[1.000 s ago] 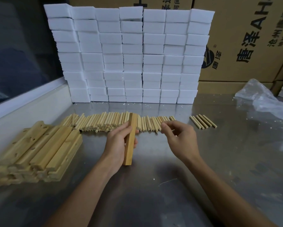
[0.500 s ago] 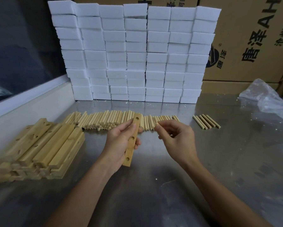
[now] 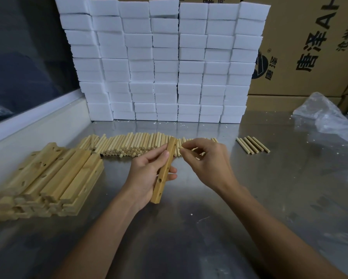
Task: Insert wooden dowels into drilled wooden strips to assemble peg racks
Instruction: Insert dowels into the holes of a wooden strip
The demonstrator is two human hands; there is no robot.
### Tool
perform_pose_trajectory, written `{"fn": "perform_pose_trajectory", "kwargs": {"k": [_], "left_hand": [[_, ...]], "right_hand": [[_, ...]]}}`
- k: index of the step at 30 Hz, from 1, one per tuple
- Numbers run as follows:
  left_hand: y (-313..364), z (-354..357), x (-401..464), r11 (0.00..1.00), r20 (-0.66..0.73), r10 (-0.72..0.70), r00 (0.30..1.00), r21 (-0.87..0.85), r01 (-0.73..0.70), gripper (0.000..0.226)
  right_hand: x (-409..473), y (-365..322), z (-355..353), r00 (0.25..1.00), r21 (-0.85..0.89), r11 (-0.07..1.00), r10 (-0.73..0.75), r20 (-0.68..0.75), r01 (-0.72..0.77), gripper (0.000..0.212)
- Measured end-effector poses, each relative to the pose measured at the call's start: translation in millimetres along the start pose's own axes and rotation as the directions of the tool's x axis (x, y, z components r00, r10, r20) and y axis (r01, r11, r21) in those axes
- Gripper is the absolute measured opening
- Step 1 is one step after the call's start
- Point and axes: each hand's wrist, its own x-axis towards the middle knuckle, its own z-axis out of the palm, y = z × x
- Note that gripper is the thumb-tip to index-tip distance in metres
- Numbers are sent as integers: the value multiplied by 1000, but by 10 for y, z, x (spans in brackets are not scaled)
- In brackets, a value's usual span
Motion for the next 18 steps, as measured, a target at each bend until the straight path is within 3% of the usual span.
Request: {"fn": "perform_pose_trajectory", "kwargs": {"k": [18], "left_hand": [[3, -6, -21, 990, -124, 142, 982, 33, -139, 19]], "right_hand": [[222, -190, 28, 979, -109, 979, -158, 131, 173, 14]]}}
